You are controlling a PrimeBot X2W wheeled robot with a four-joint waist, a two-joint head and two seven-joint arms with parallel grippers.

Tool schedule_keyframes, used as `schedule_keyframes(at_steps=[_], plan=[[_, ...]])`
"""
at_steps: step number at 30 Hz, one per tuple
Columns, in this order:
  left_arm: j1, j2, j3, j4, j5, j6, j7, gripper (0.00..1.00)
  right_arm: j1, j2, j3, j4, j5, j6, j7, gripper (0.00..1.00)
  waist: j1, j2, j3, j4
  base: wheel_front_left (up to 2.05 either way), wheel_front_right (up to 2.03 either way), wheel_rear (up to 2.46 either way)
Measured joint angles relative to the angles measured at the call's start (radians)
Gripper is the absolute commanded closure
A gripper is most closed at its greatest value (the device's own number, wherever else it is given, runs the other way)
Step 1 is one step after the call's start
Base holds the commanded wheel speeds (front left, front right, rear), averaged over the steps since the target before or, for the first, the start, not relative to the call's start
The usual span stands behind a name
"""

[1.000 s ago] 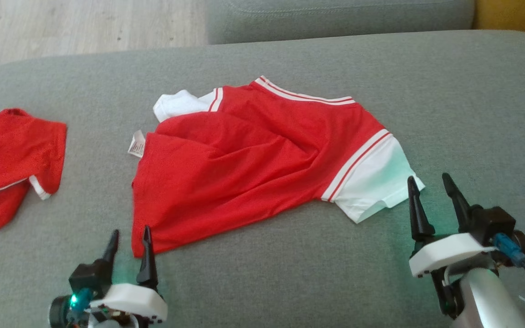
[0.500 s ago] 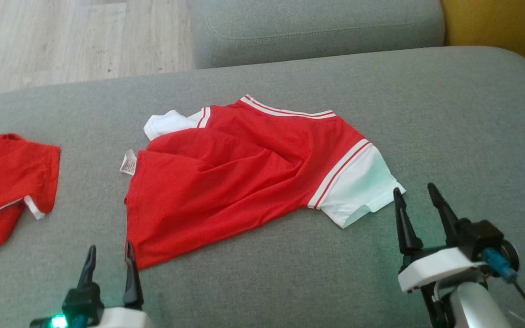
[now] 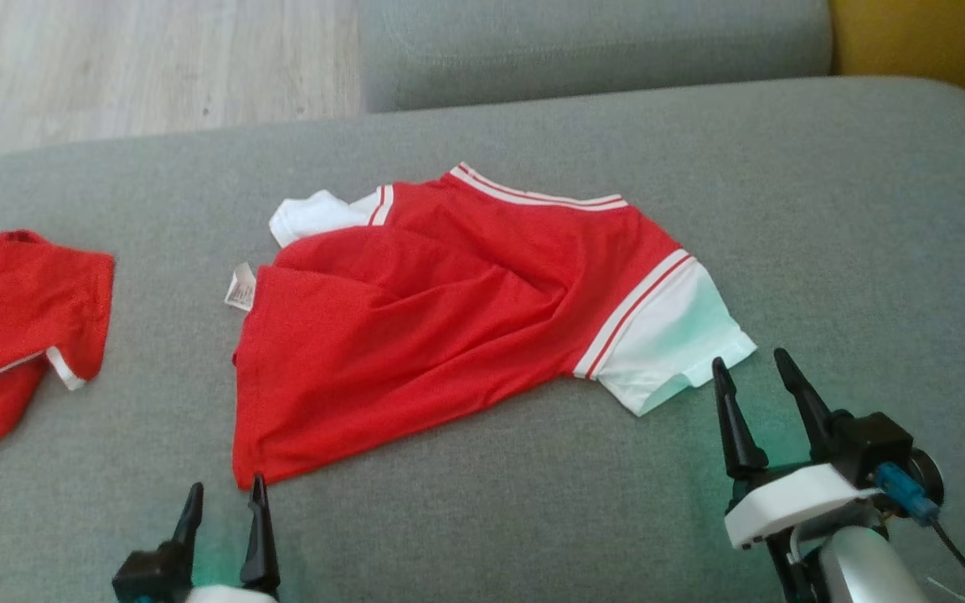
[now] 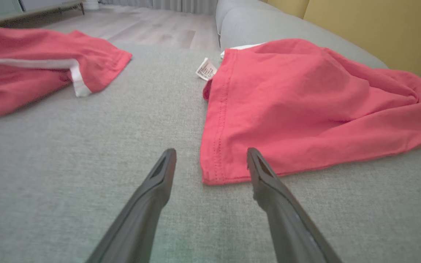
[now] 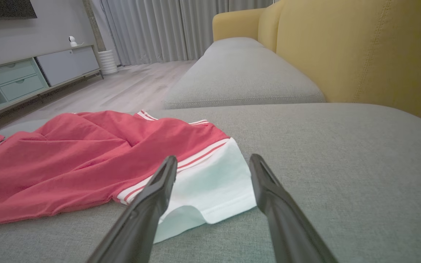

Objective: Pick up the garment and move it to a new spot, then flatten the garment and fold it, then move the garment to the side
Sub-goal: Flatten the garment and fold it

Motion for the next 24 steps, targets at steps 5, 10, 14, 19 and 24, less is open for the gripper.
schedule_keyframes(at_steps=[5,10,14,19,24], plan=[[-0.050,-0.001,-0.025,0.077,-0.139,-0.027,0.000,0.00,-0.002,0.000,0.008,0.010,0.002,0.000,0.000,0.00,0.0001,0.0000,0.029,-0.009,0.00,0.00,0.00],[-0.063,-0.001,-0.062,0.136,-0.243,-0.040,0.000,0.00,-0.006,0.000,0.002,0.012,0.002,0.000,0.000,0.00,0.0001,0.0000,0.045,-0.026,0.00,0.00,0.00],[-0.078,0.000,-0.089,0.148,-0.304,-0.047,-0.002,0.00,-0.015,0.000,-0.003,0.012,0.000,0.000,0.000,0.00,0.0000,0.0000,0.054,-0.032,0.00,0.00,0.00],[-0.114,0.001,-0.144,0.141,-0.390,-0.048,-0.006,0.00,-0.021,0.000,-0.006,0.011,0.000,0.000,0.000,0.00,0.0001,0.0000,0.080,-0.034,0.00,0.00,0.00],[-0.151,0.001,-0.171,0.143,-0.439,-0.048,-0.006,0.00,-0.047,0.000,-0.004,0.010,0.000,0.000,0.000,0.00,0.0001,0.0000,0.103,-0.040,0.00,0.00,0.00]])
